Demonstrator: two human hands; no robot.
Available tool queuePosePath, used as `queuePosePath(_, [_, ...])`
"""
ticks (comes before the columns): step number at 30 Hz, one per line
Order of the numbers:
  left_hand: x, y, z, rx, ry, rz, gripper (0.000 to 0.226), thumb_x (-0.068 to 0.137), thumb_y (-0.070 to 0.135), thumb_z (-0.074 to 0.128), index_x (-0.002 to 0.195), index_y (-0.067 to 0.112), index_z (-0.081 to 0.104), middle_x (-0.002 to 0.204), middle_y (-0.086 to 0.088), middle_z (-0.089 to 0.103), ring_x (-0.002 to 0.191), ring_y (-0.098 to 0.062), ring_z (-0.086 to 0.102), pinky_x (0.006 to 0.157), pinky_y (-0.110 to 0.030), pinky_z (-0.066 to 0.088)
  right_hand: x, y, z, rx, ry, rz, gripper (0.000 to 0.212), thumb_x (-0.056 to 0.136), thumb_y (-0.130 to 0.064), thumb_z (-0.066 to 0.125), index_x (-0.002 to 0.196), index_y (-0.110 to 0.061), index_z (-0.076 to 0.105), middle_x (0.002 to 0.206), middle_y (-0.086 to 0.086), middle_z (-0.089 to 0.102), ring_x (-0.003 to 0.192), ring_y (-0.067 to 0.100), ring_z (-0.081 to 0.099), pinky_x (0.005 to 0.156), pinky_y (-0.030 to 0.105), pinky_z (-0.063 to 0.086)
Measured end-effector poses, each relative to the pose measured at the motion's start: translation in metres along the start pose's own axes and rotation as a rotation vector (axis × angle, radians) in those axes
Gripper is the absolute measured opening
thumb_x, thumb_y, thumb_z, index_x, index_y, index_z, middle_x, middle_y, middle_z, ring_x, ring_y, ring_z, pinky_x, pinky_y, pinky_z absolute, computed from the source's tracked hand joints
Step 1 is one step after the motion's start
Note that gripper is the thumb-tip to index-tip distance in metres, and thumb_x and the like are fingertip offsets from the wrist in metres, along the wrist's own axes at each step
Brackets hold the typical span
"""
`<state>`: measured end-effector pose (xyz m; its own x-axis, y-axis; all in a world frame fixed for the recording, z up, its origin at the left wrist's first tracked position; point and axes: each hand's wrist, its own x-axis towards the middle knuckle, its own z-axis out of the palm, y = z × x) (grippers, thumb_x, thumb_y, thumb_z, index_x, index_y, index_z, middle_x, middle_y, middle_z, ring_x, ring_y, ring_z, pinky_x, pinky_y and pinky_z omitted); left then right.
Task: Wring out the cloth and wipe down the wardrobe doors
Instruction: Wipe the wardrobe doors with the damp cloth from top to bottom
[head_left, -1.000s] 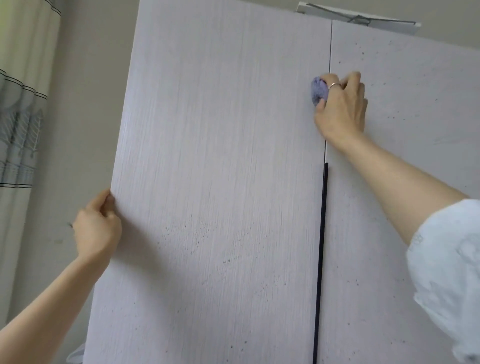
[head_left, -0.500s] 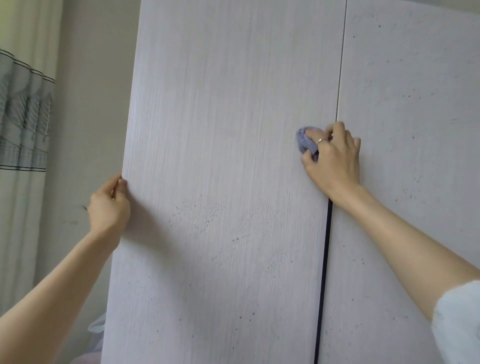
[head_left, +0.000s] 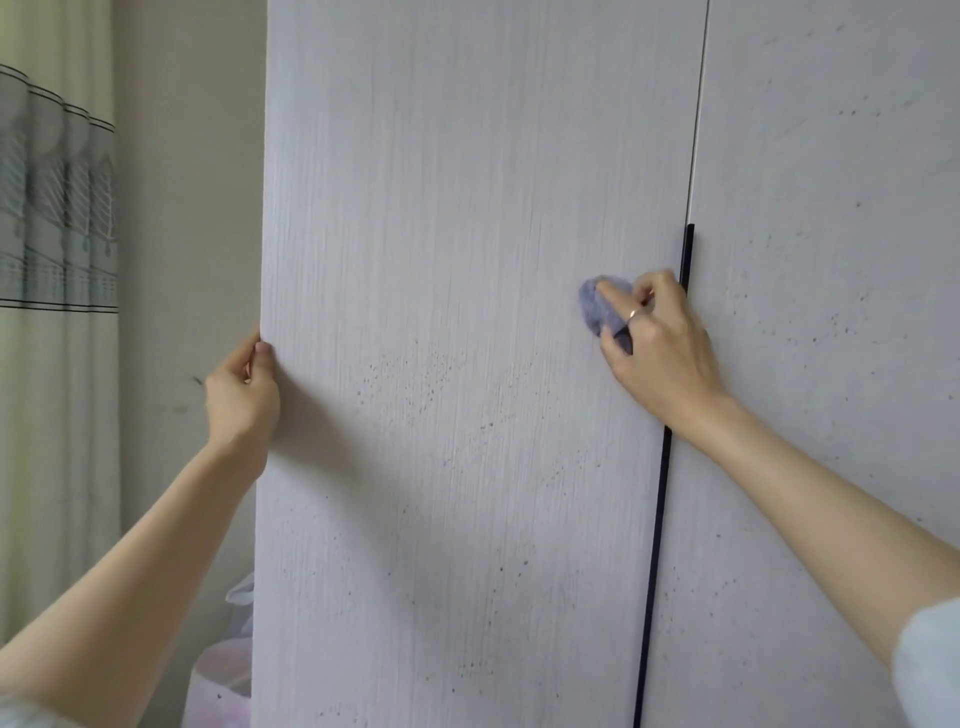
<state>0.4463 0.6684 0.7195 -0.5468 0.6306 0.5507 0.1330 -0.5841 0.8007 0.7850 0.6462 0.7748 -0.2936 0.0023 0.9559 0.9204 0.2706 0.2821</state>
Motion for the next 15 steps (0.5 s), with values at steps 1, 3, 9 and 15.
queuePosePath(1, [-0.001,-0.002,-0.001,-0.009,-0.006,-0.002,0.035,0.102,0.019,0.037,0.134,0.018,0.051,0.109,0.008,0.053,0.102,-0.005,0.045,0.081,-0.014,0.035,0.002,-0.006,0.005,0.029,0.040,0.102,0.036,0.077,-0.011,0.058,0.111,-0.003,0.065,0.089,0.020,0.048,0.077,0.035,0.054,0.060,0.036,0.050])
queuePosePath(3, [-0.005,-0.007,-0.003,-0.019,-0.018,-0.008,0.035,0.102,0.019,0.037,0.135,0.018,0.051,0.110,0.008,0.053,0.103,-0.004,0.045,0.086,-0.014,0.032,-0.011,-0.023,0.022,0.052,0.095,0.113,0.036,0.080,-0.015,0.055,0.114,-0.005,0.063,0.093,0.015,0.043,0.080,0.031,0.049,0.064,0.034,0.046])
queuePosePath(9, [-0.013,-0.021,-0.012,-0.002,-0.048,-0.034,0.036,0.102,0.020,0.039,0.136,0.016,0.049,0.116,0.008,0.051,0.108,-0.005,0.045,0.091,-0.015,0.032,-0.075,-0.055,0.039,0.058,-0.092,-0.637,0.034,0.083,-0.010,0.052,0.118,-0.009,0.051,0.097,0.012,0.045,0.073,0.029,0.054,0.067,0.036,0.049])
queuePosePath(15, [-0.021,-0.035,-0.016,-0.009,-0.045,-0.045,0.036,0.101,0.020,0.039,0.135,0.016,0.049,0.123,0.007,0.053,0.104,-0.007,0.045,0.088,-0.016,0.031,0.002,-0.047,0.033,-0.003,0.159,0.122,0.034,0.078,-0.011,0.060,0.111,-0.004,0.064,0.086,0.018,0.049,0.071,0.033,0.052,0.053,0.031,0.045])
